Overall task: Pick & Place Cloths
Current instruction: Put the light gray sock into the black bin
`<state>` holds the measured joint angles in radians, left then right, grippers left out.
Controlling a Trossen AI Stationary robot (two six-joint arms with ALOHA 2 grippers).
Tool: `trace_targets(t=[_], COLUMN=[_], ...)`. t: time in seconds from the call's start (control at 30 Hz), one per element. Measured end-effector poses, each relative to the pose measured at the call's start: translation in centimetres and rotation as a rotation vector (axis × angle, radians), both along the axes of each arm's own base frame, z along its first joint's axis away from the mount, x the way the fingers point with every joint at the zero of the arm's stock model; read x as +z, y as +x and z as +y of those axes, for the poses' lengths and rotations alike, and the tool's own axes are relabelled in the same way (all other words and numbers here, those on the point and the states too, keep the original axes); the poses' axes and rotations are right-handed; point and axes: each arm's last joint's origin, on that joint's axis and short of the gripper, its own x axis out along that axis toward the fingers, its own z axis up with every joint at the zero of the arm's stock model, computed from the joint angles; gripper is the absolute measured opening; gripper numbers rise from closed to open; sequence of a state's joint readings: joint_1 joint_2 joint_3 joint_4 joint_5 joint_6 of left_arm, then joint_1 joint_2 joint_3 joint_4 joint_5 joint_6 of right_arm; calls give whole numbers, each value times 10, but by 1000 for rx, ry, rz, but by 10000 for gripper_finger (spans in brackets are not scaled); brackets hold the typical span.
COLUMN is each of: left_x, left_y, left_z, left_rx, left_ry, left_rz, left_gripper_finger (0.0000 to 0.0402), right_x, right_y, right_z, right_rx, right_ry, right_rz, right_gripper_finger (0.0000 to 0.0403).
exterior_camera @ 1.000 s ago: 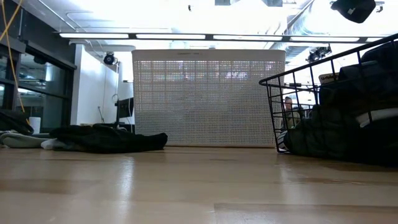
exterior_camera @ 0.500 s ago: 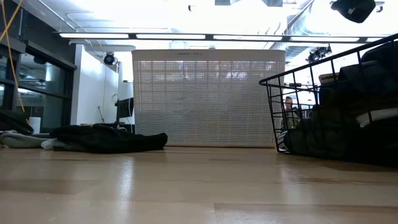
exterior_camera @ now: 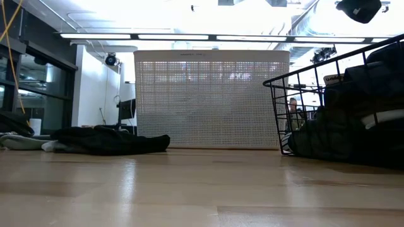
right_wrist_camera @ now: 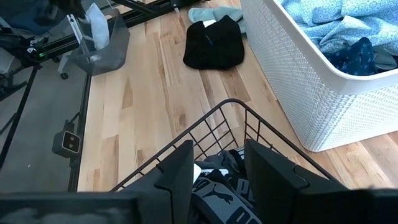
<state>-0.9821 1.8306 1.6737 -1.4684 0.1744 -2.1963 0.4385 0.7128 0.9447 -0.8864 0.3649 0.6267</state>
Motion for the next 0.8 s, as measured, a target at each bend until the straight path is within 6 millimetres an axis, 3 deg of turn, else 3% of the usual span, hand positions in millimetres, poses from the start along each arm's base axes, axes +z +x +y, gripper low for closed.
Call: trace_targets(t=[0.5, 0.8], left_x=[-45, -74], left_y=[12, 7], left_z=[-24, -30], left_rx=[-10, 10], left_ry=[102, 4], left_rz=[-10, -85], left_gripper_finger=[0, 0], right_x=[0, 0], right_y=[0, 0], right_z=[0, 1], right_rx=[-15, -13], right_ry=[33, 81], right_rz=[1, 10], right_gripper_finger=[134, 134])
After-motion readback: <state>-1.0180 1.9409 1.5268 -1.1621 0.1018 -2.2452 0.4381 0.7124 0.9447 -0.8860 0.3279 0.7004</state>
